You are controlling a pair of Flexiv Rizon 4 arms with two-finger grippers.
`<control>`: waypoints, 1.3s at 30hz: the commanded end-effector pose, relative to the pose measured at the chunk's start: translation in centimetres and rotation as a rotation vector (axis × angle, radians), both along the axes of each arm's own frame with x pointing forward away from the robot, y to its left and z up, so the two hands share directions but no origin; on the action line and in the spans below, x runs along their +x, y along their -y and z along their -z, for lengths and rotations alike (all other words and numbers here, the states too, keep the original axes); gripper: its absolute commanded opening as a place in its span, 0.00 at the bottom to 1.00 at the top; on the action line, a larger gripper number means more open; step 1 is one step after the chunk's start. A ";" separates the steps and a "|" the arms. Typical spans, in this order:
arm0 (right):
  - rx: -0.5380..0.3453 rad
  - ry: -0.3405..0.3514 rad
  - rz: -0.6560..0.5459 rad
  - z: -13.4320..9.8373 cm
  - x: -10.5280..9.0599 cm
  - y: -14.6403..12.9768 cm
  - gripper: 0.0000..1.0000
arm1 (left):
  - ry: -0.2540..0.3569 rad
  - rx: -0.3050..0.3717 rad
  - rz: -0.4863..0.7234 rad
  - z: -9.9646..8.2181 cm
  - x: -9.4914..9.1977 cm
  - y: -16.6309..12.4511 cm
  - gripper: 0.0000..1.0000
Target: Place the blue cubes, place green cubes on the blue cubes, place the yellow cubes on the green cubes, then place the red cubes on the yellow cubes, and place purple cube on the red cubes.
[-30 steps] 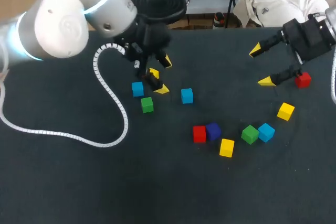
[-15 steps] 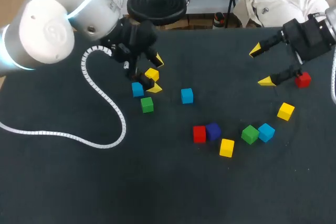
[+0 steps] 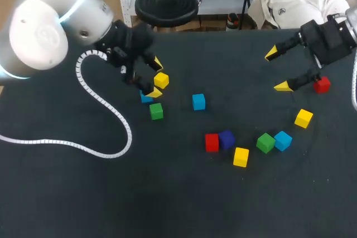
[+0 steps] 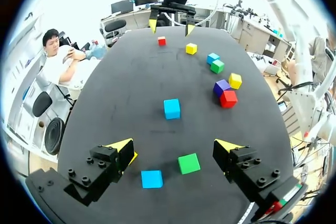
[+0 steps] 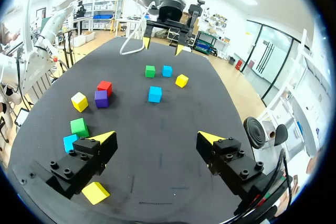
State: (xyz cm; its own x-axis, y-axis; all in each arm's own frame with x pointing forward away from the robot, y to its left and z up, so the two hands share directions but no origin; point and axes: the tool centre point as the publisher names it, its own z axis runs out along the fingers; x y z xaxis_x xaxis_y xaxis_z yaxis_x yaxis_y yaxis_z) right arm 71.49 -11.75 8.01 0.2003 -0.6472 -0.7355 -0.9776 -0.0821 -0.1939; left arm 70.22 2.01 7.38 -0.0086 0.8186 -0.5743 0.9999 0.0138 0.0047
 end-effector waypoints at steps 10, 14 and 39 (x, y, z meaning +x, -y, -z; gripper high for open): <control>0.002 0.001 0.000 0.0 0.0 0.0 1.00 | -0.010 -0.022 -0.008 0.0 -0.6 -0.8 1.00; 0.002 0.001 0.000 0.0 0.0 0.0 1.00 | -0.010 -0.022 -0.008 0.0 -0.6 -0.8 1.00; -0.117 -0.069 -0.318 3.1 -13.4 1.1 1.00 | -0.010 -0.022 -0.008 0.0 -0.6 -0.8 1.00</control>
State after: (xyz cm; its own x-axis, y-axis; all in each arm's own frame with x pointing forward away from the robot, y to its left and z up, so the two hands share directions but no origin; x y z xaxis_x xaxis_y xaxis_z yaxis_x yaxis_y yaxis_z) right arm 60.79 -12.79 6.20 0.3494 -0.6410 -0.6834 -0.8909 -0.4533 -0.0304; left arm 69.69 2.65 7.46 -0.0228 0.8073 -0.5897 0.9997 0.0226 -0.0077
